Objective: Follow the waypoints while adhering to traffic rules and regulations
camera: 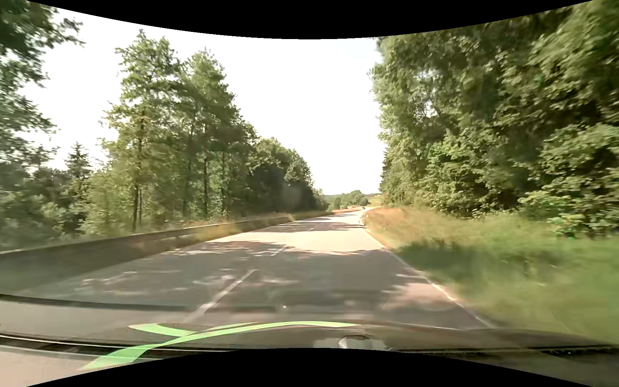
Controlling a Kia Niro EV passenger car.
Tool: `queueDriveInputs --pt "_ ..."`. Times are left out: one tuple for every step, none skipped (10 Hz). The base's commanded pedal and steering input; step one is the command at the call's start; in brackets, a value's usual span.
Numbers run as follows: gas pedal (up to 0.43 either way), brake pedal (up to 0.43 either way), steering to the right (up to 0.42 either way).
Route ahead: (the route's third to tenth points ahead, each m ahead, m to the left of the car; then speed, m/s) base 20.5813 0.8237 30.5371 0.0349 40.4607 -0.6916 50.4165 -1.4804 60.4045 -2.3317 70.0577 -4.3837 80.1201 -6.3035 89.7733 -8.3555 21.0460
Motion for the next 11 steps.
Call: queueDriveInputs --pt "0.039 0.000 0.013" --pt "0.059 0.000 0.012" --pt "0.059 0.000 0.012" --pt "0.079 0.000 0.012" --pt "0.087 0.000 0.012" --pt "0.110 0.000 0.012" --pt "0.118 0.000 0.013" --pt "0.130 0.000 0.013" --pt "0.150 0.000 0.013" --pt "0.157 0.000 0.013" --pt "0.169 0.000 0.013"
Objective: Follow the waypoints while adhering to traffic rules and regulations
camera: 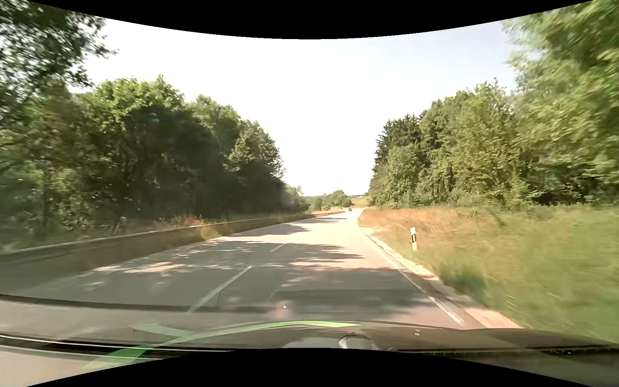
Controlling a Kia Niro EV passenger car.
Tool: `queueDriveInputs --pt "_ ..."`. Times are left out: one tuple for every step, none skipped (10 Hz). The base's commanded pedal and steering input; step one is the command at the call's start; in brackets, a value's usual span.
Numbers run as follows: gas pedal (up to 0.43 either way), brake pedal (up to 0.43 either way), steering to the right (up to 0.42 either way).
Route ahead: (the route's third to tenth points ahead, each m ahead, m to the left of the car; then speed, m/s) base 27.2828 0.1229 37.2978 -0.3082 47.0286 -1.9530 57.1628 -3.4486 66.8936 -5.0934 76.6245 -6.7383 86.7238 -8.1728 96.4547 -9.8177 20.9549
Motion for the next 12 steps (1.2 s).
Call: queueDriveInputs --pt "0.169 0.000 0.011" --pt "0.177 0.000 0.011" --pt "0.177 0.000 0.011" --pt "0.177 0.000 0.011" --pt "0.177 0.000 0.010" --pt "0.189 0.000 0.010" --pt "0.197 0.000 0.011" --pt "0.197 0.000 0.012" --pt "0.197 0.000 0.013" --pt "0.197 0.000 0.013" --pt "0.197 0.000 0.013" --pt "0.197 0.000 0.012"
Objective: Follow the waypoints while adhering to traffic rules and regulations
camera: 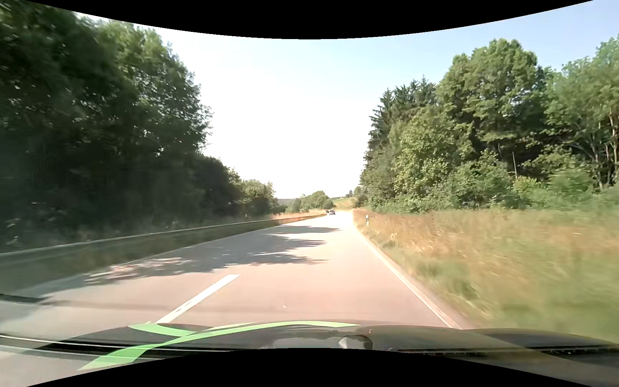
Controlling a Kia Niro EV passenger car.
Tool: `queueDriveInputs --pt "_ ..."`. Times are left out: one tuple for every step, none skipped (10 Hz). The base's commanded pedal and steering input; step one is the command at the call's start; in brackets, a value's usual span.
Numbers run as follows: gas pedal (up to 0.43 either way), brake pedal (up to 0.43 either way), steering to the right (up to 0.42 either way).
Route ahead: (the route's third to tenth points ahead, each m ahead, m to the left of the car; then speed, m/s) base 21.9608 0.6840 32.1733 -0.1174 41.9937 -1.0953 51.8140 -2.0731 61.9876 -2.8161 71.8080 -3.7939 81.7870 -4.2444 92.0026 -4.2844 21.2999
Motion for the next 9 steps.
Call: queueDriveInputs --pt "0.197 0.000 0.012" --pt "0.197 0.000 0.011" --pt "0.197 0.000 0.010" --pt "0.197 0.000 0.010" --pt "0.189 0.000 0.009" --pt "0.150 0.000 0.009" --pt "0.150 0.000 0.008" --pt "0.150 0.000 0.007" --pt "0.157 0.000 0.007"
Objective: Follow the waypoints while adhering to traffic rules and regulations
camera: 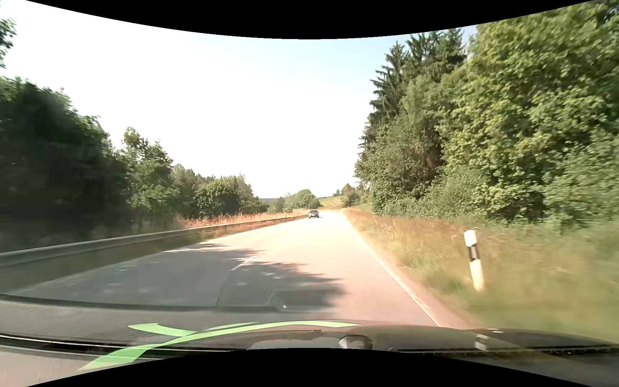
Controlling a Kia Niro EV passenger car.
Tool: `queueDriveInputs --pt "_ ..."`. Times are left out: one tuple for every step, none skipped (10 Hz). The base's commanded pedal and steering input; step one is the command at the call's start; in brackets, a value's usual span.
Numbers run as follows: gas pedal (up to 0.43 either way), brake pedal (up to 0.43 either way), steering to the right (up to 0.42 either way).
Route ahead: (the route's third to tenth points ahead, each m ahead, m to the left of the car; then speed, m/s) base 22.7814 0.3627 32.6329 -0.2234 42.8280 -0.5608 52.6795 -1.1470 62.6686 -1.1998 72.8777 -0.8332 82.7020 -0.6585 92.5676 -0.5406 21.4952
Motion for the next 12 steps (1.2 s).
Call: queueDriveInputs --pt "0.157 0.000 0.006" --pt "0.169 0.000 0.005" --pt "0.177 0.000 0.005" --pt "0.189 0.000 0.005" --pt "0.197 0.000 0.005" --pt "0.197 0.000 0.005" --pt "0.197 0.000 0.005" --pt "0.197 0.000 0.004" --pt "0.189 0.000 0.003" --pt "0.189 0.000 0.002" --pt "0.189 0.000 0.002" --pt "0.189 0.000 0.001"
